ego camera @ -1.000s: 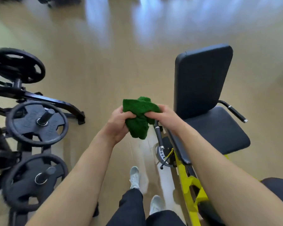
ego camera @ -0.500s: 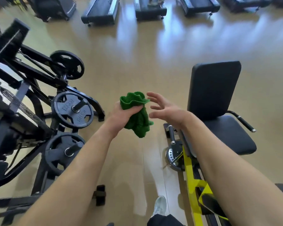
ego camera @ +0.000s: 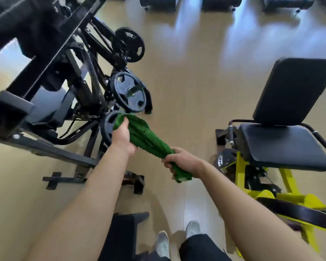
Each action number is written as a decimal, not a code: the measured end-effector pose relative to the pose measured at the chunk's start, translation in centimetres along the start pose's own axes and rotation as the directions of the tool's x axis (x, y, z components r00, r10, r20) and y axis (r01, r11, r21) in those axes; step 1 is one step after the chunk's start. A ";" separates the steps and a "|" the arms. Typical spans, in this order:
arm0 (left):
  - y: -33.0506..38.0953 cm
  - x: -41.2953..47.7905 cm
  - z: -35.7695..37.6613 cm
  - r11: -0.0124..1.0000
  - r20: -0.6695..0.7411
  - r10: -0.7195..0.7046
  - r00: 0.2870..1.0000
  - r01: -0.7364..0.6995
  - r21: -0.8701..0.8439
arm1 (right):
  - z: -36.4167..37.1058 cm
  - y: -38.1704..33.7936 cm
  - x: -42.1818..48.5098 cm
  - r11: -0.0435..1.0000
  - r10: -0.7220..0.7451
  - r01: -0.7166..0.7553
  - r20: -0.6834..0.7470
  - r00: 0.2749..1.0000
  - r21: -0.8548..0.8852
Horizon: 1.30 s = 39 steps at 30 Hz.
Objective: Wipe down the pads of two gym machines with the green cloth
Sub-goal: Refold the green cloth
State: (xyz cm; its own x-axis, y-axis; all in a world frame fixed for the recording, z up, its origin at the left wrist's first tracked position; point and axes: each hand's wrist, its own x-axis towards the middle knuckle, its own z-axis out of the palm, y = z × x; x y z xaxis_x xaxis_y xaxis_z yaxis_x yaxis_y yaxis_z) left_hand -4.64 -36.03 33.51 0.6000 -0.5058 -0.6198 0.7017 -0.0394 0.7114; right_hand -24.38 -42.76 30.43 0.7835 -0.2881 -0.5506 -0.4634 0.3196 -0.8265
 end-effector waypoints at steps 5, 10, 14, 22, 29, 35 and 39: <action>-3.3 -1.5 -9.9 0.994 -0.301 -0.098 0.949 0.082 -0.067 | 4.1 5.1 -1.2 0.956 0.237 -0.252 0.115 0.965 0.147; -7.6 -8.7 -10.7 0.939 -0.112 0.222 0.969 -0.182 0.291 | 8.8 7.5 0.1 0.814 0.371 -0.434 0.230 0.900 0.385; -12.7 -12.7 -12.3 0.636 0.249 0.094 0.964 -0.251 0.730 | 11.4 9.4 1.3 0.652 0.294 -0.429 0.313 0.903 0.626; -14.7 -12.5 -27.0 0.862 -0.201 0.134 0.970 -0.014 0.507 | 19.2 14.6 3.0 0.847 0.364 -0.469 0.368 0.855 0.252; -18.8 -7.0 -41.0 0.886 -0.217 0.000 0.976 0.100 0.453 | 28.6 21.9 9.9 0.884 0.462 -0.449 0.102 0.881 -0.130; -25.8 -0.1 -50.0 0.889 -0.265 -0.101 0.959 0.206 0.408 | 33.3 33.1 16.3 0.901 0.431 -0.431 -0.183 0.883 0.045; -28.3 2.5 -53.8 0.757 -0.370 -0.116 0.922 0.323 0.568 | 34.1 38.1 18.3 0.856 0.408 -0.502 -0.430 0.805 -0.127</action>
State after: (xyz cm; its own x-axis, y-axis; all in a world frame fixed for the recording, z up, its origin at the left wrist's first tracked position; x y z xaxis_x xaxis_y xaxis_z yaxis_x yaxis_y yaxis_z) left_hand -2.32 10.16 -5.97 0.6139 -0.1423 -0.7764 0.5072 -0.6826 0.5262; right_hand -13.53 -5.04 -7.15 0.2634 -0.4901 -0.8309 -0.8422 0.3031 -0.4458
